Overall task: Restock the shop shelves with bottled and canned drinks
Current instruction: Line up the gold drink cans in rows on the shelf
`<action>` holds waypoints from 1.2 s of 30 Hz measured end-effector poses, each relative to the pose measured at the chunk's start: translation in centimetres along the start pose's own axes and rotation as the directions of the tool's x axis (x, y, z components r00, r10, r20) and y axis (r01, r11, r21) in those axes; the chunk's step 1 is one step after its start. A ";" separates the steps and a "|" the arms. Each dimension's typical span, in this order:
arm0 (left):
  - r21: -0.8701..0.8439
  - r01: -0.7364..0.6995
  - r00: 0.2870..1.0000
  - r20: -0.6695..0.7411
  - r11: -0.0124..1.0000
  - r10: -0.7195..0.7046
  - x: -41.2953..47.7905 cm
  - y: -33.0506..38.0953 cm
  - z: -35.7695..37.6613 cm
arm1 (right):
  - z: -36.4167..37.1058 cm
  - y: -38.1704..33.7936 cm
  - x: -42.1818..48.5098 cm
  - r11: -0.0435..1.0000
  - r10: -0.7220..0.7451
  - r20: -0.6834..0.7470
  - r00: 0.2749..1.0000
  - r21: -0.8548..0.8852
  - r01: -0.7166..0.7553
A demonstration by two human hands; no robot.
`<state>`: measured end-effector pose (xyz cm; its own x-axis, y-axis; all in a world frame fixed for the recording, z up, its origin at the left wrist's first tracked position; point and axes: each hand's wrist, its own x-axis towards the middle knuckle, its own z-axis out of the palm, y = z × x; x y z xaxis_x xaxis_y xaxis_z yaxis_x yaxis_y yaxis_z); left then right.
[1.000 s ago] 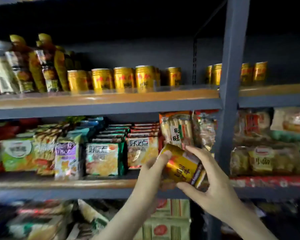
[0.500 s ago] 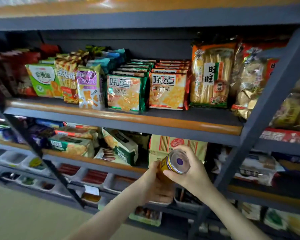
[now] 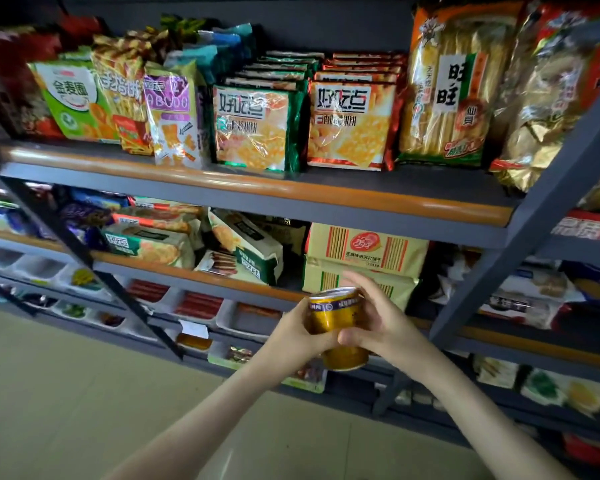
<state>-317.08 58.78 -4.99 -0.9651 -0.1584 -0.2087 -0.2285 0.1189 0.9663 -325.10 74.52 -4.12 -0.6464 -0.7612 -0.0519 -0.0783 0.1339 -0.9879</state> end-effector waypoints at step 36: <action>0.508 -0.440 0.790 -0.173 0.741 0.588 1.5 16.9 -5.0 | -4.5 -17.0 3.9 0.898 -0.427 -0.258 0.867 -0.233 0.373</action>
<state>-321.77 55.66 11.79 -0.8748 -0.2244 0.4295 0.1907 0.6553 0.7309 -329.68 72.16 13.09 -0.7224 -0.5535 0.4144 -0.4883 -0.0158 -0.8725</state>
